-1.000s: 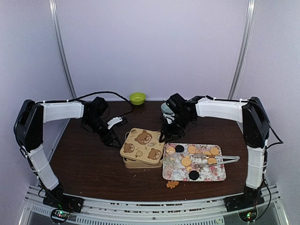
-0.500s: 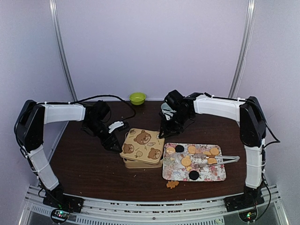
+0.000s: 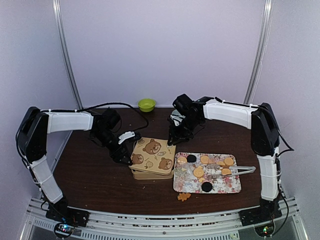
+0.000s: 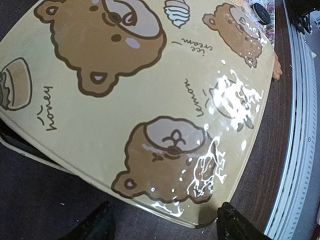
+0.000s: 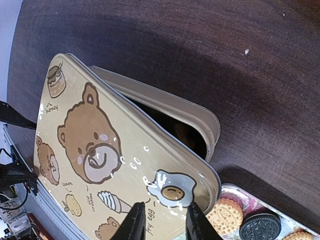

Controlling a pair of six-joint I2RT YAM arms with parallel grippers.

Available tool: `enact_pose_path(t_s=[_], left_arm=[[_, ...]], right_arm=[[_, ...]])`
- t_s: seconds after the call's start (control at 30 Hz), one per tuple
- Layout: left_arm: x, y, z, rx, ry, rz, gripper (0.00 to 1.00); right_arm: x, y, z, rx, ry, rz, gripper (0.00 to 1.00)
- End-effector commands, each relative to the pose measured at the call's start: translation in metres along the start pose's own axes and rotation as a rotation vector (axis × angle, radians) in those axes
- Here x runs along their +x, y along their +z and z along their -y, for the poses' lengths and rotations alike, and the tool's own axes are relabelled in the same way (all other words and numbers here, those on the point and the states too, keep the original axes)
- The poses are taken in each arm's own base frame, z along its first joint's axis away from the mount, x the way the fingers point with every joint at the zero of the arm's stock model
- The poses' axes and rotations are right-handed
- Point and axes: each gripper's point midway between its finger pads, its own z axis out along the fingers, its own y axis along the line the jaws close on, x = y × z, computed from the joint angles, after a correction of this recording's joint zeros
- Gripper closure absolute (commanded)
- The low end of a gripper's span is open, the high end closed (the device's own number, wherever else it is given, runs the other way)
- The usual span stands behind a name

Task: Pack the cookies
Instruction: Rotate the box lid on the packing box.

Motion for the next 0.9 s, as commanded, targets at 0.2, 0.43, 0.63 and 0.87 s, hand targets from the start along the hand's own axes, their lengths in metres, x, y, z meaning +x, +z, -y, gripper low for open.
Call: enact_pose_path(t_s=[0.2,0.43,0.63,0.87], left_arm=[[-0.006,0.001,0.02,0.04,0.06,0.015,0.28],[-0.009,0.001,0.024,0.047,0.065,0.016,0.28],[-0.007,0.0,0.026,0.05,0.062,0.0,0.28],[-0.007,-0.01,0.007,-0.002,-0.022,-0.008,0.28]], right_arm=[[-0.013,-0.001,0.003,0.031,-0.016,0.011,0.72],[-0.015,0.003,0.005,0.029,-0.018,0.007,0.72],[-0.016,-0.002,0.005,0.033,-0.03,0.009,0.71],[-0.023,-0.054,-0.008,0.044,-0.072,0.106,0.54]])
